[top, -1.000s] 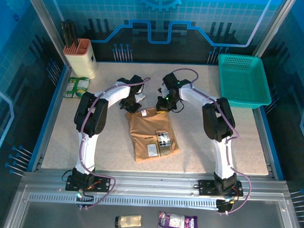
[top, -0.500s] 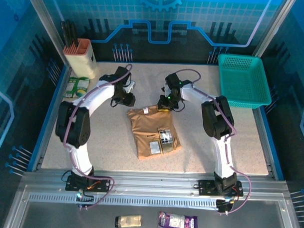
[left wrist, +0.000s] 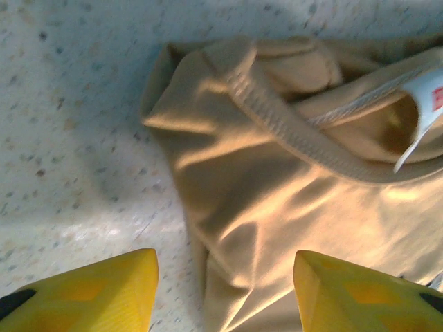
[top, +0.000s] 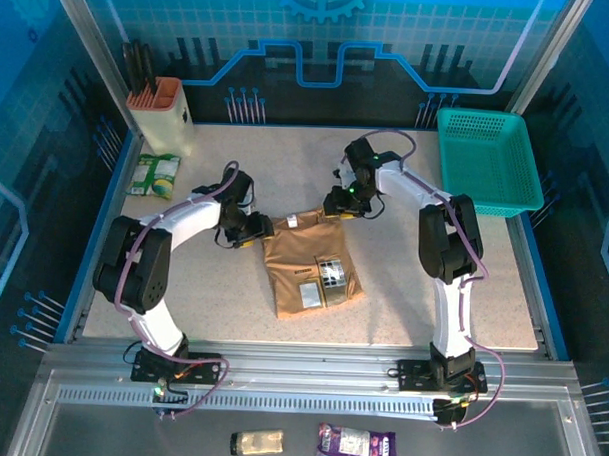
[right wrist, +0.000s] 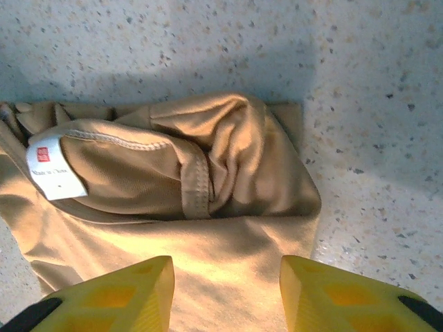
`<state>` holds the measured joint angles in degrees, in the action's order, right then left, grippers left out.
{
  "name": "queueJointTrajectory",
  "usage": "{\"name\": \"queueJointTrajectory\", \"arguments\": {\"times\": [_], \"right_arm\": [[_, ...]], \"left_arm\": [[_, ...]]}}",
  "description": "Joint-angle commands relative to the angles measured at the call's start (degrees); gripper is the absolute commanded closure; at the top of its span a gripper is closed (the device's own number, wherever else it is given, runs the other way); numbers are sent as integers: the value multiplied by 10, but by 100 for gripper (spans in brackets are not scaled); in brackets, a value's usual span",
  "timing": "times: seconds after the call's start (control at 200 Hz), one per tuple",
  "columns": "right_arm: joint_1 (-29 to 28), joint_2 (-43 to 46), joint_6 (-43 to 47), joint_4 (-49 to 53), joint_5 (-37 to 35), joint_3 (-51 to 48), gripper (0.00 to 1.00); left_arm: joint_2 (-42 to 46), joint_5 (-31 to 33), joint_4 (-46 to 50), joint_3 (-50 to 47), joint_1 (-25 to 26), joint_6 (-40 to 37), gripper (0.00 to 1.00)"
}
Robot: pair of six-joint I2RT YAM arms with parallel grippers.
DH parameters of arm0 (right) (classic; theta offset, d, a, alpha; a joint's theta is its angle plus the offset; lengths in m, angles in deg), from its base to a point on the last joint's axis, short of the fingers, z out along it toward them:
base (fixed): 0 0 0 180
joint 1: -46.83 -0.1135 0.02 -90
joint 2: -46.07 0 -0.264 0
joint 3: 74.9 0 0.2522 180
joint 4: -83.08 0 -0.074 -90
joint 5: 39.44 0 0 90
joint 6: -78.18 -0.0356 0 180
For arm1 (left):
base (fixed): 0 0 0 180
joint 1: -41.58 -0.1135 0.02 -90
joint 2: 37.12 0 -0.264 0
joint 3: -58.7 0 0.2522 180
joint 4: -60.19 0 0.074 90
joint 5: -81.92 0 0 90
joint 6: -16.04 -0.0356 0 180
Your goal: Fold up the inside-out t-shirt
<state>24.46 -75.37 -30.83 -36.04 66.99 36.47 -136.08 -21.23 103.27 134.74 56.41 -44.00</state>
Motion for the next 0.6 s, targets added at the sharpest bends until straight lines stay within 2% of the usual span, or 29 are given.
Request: {"name": "queueJointTrajectory", "arguments": {"times": [0.0, 0.3, 0.455, 0.595], "right_arm": [[8, 27, 13, 20, -7, -19, 54], [8, 56, 6, 21, -10, -38, 54], [10, 65, 5, 25, -18, -43, 54], [13, 67, 4, 25, -19, -48, 54]], "left_arm": [[-22, -23, -55, -2, 0, 37, 47], [-77, 38, -33, 29, 1, 35, 49], [-97, 24, -38, 37, 5, 37, 59], [-110, 48, -14, 59, 24, 27, 65]]}}
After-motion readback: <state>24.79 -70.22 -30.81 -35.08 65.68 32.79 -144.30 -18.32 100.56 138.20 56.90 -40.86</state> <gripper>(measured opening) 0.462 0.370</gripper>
